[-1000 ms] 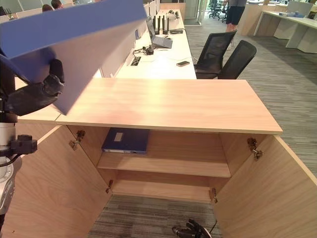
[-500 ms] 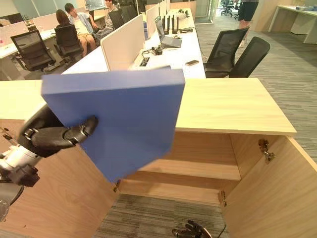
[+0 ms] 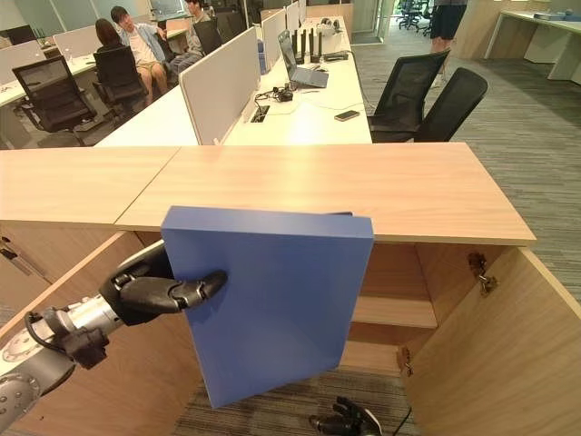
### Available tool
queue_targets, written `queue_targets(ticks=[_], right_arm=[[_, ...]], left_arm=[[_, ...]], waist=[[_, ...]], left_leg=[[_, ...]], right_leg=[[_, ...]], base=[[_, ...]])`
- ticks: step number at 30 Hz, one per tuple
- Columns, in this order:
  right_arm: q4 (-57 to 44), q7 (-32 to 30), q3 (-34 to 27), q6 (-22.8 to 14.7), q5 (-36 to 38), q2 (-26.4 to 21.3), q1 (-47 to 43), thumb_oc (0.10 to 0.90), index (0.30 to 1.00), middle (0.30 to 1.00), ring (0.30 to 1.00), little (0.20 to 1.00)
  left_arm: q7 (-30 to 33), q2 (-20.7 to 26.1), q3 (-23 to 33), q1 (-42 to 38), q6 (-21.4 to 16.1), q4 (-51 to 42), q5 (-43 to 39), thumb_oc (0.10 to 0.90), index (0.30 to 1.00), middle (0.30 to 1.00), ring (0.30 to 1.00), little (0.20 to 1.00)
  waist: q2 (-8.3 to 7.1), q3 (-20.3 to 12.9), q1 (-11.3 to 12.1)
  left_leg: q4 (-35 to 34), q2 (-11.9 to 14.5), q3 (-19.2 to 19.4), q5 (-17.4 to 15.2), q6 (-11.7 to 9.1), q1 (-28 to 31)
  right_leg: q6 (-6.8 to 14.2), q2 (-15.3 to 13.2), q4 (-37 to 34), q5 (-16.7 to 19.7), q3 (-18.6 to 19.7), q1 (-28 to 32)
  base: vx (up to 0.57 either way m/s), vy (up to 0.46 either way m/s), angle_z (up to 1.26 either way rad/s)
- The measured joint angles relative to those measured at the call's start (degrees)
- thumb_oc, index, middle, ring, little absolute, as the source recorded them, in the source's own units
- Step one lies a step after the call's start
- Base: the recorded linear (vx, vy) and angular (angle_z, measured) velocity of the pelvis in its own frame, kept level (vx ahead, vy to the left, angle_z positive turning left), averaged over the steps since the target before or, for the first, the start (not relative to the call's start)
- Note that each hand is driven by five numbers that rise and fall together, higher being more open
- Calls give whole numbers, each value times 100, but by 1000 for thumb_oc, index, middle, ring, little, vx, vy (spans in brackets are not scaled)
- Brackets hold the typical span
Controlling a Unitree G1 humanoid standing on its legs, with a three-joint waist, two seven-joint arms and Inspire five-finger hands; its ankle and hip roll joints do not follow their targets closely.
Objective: Put the empty folder in the office cabinet
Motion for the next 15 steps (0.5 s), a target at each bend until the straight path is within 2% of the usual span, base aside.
queue_targets(ticks=[2, 4, 6, 9, 12, 15], right_arm=[[-1235, 2, -24, -16, -1, -308, 155, 800, 900, 900, 900, 900], [-1889, 10, -283, -227, -3, -445, 86, 800, 900, 900, 900, 900], [-2085, -3, -487, -391, -3, -558, -54, 800, 900, 900, 900, 900], [-2259, -20, -850, -423, -14, -902, -208, 800, 900, 900, 900, 900], [-2487, -39, -1008, -392, -24, -1268, -188, 800, 900, 900, 900, 900], [-2608, -30, -1127, -395, -26, -1355, -164, 800, 900, 900, 900, 900]], left_arm=[[106, -4, -39, 32, 5, 247, 109, 400, 300, 300, 300, 300], [145, -19, -38, 52, 5, 475, 235, 400, 300, 300, 300, 300], [151, -20, -38, 68, 7, 598, 287, 400, 300, 300, 300, 300], [180, -21, -38, 113, 7, 691, 359, 400, 300, 300, 300, 300], [156, -332, 143, 233, 7, 806, 522, 400, 300, 300, 300, 300], [141, -468, 196, 232, 7, 933, 561, 400, 300, 300, 300, 300]], waist=[[-10, 6, -52], [-40, 5, -128], [-60, 5, -129], [-91, 7, -126], [-96, 10, -157], [-93, 14, -175]], left_leg=[[0, 5, 34, 0, 1, 15], [0, 10, 85, -1, 1, 19], [0, 8, 115, -5, 3, 16], [1, -2, 138, -7, 33, 21], [1, -6, 152, -1, 54, 29], [2, 7, 155, 0, 54, 35]], right_leg=[[0, 2, 0, 6, 14, -3], [-2, 3, 0, 8, 31, -9], [-6, 4, 0, 12, 95, -38], [-6, -2, 0, 35, 134, -55], [-21, 1, 0, 46, 139, -57], [-22, 16, 0, 46, 141, -56]], base=[[15, 23, -6], [19, 25, -6], [16, 20, -9], [11, 19, -8], [18, 18, -3], [0, 0, 0]])
